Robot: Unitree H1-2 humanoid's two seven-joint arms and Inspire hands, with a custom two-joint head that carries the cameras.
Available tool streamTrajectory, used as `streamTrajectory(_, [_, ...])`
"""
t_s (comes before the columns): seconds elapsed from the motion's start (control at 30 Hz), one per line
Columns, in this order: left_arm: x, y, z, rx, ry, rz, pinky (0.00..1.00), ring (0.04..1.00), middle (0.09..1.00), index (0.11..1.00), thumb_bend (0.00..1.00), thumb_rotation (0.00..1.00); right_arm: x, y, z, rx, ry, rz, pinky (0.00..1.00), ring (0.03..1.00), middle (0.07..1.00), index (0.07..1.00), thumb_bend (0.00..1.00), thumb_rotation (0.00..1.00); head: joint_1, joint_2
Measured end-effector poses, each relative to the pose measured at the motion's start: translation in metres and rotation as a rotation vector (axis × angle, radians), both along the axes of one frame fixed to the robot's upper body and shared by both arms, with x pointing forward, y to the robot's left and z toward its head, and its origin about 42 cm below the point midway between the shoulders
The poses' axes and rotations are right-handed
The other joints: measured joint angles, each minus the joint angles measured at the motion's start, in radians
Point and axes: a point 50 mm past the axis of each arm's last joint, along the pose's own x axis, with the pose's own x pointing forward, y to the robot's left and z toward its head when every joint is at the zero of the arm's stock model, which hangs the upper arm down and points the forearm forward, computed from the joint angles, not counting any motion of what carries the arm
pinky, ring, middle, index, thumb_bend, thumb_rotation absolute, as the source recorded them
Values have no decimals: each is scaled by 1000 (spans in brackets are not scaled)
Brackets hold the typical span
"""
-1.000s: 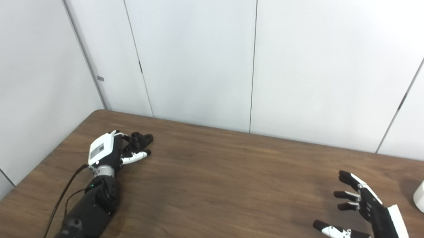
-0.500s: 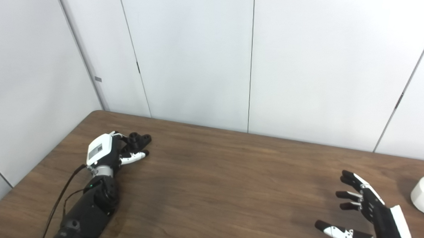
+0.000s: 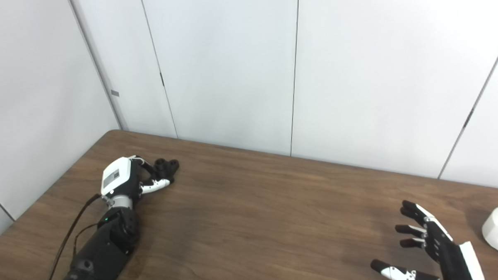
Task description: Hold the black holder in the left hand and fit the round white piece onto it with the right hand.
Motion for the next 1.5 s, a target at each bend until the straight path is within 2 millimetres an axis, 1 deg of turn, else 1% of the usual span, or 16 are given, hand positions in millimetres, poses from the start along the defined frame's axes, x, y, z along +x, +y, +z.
streamTrajectory(0.23, [0, -3, -5, 49, -4, -22, 882, 886, 822, 483, 523, 52, 0, -1, 0, -1, 7, -5, 591, 714, 838, 852, 578, 0, -2, 5])
streamTrajectory(0.43, [0, -3, -7, 67, -11, -25, 859, 881, 816, 483, 523, 52, 0, -2, 0, 3, 10, -9, 605, 717, 845, 854, 568, 0, -2, 6])
streamTrajectory(0.53, [0, -4, -7, 68, -19, -42, 862, 880, 822, 483, 523, 52, 0, -2, 0, 4, 11, -10, 605, 719, 846, 856, 559, 0, -14, 6])
streamTrajectory(0.6, [0, -4, -7, 76, -19, -62, 871, 879, 826, 484, 523, 53, 0, -2, 0, 4, 11, -10, 591, 715, 840, 850, 561, 0, -31, 8])
streamTrajectory(0.7, [-1, -4, -5, 80, -18, -124, 914, 897, 840, 484, 523, 54, 0, 0, -1, 8, 11, -9, 586, 707, 834, 847, 567, 0, -46, 11])
streamTrajectory(0.77, [-4, -7, -2, 60, -14, -183, 917, 910, 855, 485, 523, 53, 0, 1, -1, 6, 11, -7, 589, 706, 838, 847, 578, 0, -60, 12])
streamTrajectory(0.83, [-7, -15, -2, 28, -14, -248, 897, 910, 862, 485, 524, 53, 0, 1, -2, 2, 11, -10, 594, 703, 840, 846, 585, 0, -80, 14])
streamTrajectory(0.9, [-11, -23, -3, -11, -18, -322, 841, 906, 867, 485, 523, 51, 2, 3, -4, -3, 2, -2, 596, 703, 846, 843, 592, 0, -101, 18])
streamTrajectory(0.97, [-15, -31, -3, -34, -30, -393, 812, 903, 871, 485, 524, 53, 3, 3, -6, -7, 3, 0, 590, 700, 844, 840, 595, 0, -115, 20])
streamTrajectory(1.03, [-17, -44, 0, -50, -43, -503, 775, 904, 860, 484, 524, 54, 4, 3, -8, -13, -3, -7, 578, 690, 836, 831, 603, 6, -127, 20])
streamTrajectory(1.13, [-21, -74, -1, -75, -65, -674, 783, 921, 854, 484, 524, 54, 5, 4, -9, -22, -31, -12, 577, 695, 838, 827, 604, 31, -166, 26])
streamTrajectory(1.2, [-23, -93, -4, -95, -79, -748, 803, 935, 857, 484, 524, 54, 6, 4, -12, -25, -34, -12, 577, 697, 839, 827, 608, 70, -195, 32])
streamTrajectory(1.3, [-28, -116, -6, -95, -68, -855, 821, 951, 862, 484, 524, 54, 7, 3, -17, -25, -35, -10, 573, 696, 839, 826, 617, 106, -219, 37])
streamTrajectory(1.4, [-33, -132, -6, -107, -66, -926, 802, 949, 860, 483, 524, 55, 7, 3, -18, -23, -40, -15, 571, 696, 834, 825, 620, 131, -239, 40])
streamTrajectory(1.5, [-36, -143, -5, -108, -63, -986, 802, 956, 865, 483, 524, 55, 8, 2, -17, -18, -51, -27, 571, 699, 828, 822, 622, 147, -256, 44])
